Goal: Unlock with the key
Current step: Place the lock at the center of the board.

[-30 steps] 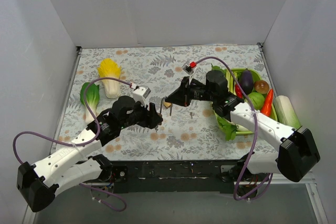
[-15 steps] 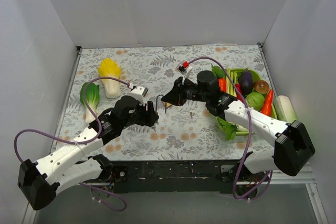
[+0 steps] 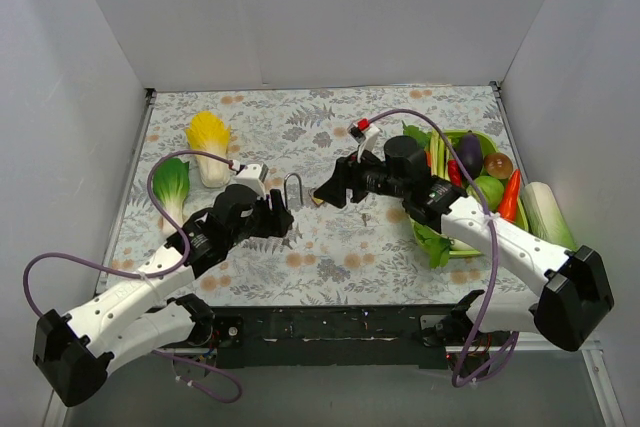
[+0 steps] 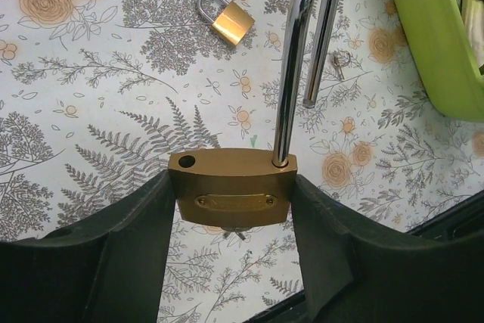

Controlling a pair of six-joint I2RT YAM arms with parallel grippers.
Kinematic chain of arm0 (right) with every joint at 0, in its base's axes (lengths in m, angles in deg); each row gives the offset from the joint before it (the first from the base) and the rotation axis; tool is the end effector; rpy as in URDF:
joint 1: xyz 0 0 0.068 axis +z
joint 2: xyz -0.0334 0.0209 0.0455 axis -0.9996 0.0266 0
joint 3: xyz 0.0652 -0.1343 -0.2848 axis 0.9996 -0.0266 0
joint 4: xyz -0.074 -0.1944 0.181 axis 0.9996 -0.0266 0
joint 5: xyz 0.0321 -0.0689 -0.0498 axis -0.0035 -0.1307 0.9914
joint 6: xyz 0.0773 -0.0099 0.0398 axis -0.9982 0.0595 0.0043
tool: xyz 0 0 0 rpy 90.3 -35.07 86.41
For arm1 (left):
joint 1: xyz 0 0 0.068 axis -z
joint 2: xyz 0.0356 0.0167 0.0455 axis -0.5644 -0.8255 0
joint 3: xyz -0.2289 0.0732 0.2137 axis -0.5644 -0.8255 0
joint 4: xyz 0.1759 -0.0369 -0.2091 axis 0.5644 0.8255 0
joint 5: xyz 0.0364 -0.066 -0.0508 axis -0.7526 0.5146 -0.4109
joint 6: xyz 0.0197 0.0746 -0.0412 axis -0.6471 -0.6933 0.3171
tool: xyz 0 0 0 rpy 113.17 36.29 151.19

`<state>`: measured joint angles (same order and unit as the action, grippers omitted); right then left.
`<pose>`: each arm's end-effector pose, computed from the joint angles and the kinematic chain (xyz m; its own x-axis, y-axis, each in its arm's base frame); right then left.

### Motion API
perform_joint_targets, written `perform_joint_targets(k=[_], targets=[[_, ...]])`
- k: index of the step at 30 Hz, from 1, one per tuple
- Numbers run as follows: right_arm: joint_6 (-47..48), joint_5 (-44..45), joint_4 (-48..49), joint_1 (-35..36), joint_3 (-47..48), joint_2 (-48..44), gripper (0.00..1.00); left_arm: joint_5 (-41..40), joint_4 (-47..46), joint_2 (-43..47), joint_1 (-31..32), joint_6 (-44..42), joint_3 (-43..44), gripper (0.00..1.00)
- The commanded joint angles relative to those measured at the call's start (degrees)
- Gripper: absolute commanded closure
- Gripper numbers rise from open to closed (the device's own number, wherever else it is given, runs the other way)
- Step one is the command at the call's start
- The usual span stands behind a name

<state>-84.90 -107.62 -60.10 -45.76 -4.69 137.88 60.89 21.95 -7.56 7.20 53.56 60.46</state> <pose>0.2286 0.2464 0.3507 -0.5123 0.0171 -0.8586 -0.7365 0.5054 0.4496 0.1653 -0.1307 0.2760 -0.6858 -0.6033 -0.4071 -0.1674 0.6751 -0.7185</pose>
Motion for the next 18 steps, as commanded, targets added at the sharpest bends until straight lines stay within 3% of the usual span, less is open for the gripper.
perform_joint_targets(k=[1,8,18], targets=[[1.45,2.65,-0.08,-1.06,-0.11,-3.93,0.27,2.6,-3.03,-1.79,-0.34,2.05,1.56,1.0],[1.72,3.53,-0.96,-2.03,-1.96,-6.57,0.27,6.64,-2.06,-8.82,-2.54,4.34,2.7,1.0],[1.54,3.53,-0.96,-2.64,-4.16,-7.97,0.27,14.82,5.05,-20.41,-12.11,0.13,8.58,1.0]])
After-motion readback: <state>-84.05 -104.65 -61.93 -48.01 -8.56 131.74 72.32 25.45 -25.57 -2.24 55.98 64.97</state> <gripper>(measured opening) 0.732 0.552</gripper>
